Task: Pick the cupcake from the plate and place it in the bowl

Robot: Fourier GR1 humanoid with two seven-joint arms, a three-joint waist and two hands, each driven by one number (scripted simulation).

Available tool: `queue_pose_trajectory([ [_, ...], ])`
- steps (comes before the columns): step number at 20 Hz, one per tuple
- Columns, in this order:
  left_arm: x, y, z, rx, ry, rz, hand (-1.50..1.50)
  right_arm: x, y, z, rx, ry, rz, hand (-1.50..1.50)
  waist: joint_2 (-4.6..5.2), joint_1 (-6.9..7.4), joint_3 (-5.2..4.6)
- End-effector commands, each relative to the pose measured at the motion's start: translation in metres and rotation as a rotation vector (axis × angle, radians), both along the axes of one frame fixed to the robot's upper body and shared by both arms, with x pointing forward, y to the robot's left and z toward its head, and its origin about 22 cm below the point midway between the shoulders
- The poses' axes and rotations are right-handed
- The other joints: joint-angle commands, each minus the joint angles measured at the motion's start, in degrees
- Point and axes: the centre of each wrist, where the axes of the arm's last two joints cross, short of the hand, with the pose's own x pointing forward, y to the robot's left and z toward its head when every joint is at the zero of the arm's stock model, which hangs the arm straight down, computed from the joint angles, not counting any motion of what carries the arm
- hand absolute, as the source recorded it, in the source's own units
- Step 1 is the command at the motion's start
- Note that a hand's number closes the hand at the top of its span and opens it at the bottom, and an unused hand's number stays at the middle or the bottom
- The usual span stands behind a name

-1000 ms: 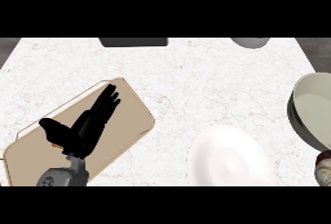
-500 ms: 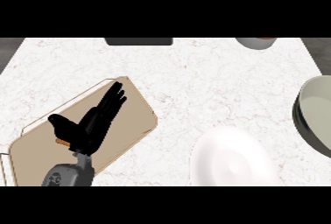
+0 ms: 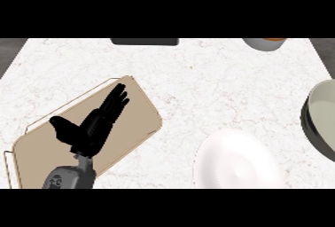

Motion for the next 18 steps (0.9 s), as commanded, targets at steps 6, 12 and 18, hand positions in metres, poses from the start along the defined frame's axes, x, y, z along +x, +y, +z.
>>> queue_pose_trajectory([
  [6,-0.007,0.001,0.003,0.002,0.000,-0.007,0.00,0.057,-0.033,-0.040,0.131,0.212,-0.137,-1.50,-0.03,0.21,0.03],
  [12,-0.003,-0.003,0.004,0.007,-0.014,0.004,0.00,0.070,-0.049,-0.072,0.319,0.136,-0.025,-1.50,0.00,0.05,0.08],
  [18,-0.002,0.007,-0.003,0.007,0.017,0.045,0.00,0.066,-0.050,-0.062,0.713,-0.293,0.094,-1.50,-0.65,-2.17,0.17],
])
